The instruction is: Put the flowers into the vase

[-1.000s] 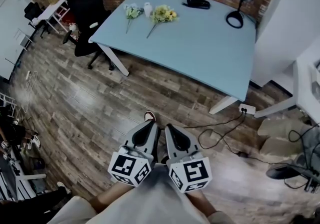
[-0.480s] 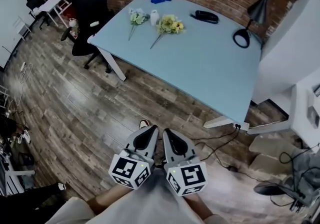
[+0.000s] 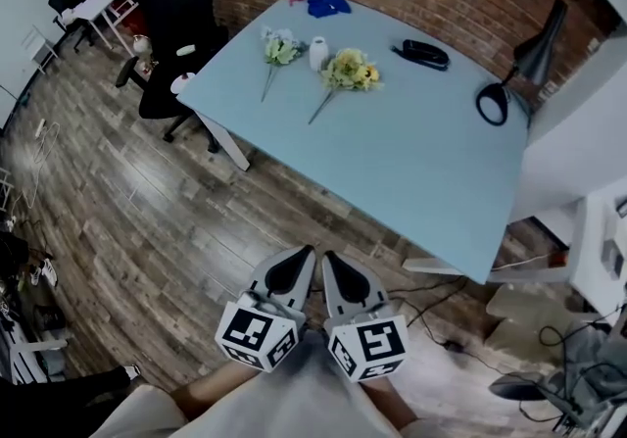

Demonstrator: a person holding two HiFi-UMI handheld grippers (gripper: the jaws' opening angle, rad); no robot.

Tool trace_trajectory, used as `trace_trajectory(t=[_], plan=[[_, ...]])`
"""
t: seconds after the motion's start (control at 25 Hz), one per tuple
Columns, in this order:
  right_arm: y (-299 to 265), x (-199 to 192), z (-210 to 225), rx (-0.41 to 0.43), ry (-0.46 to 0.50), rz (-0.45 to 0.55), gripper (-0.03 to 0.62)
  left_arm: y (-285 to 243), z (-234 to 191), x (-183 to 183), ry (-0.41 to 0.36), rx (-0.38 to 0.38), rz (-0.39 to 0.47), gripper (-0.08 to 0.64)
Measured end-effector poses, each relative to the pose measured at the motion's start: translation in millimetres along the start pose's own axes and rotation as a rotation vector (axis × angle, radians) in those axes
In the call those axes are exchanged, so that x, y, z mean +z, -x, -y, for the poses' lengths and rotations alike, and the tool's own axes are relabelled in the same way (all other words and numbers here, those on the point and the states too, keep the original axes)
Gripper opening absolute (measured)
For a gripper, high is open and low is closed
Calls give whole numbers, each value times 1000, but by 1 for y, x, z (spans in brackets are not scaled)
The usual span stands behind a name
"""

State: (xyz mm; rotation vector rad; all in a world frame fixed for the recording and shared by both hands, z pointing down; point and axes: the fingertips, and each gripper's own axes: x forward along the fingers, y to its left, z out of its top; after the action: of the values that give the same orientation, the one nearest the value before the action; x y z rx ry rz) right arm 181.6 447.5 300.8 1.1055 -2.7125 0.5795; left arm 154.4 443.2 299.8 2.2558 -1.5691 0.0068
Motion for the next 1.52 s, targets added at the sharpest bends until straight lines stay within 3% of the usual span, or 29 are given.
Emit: trace_trajectory(t=[0.68,1.08,1.52], plan=[[-171,47,-17,-50,-1,-34,23,-61,-151,74,-19,-79,-14,20],[-195,65,-19,-96,24,-17,23,-67,-183,97,-13,-90,5,20],[-226,76,17,-151,14,-26,23,-103,-200,101,-29,-108,-20,20]])
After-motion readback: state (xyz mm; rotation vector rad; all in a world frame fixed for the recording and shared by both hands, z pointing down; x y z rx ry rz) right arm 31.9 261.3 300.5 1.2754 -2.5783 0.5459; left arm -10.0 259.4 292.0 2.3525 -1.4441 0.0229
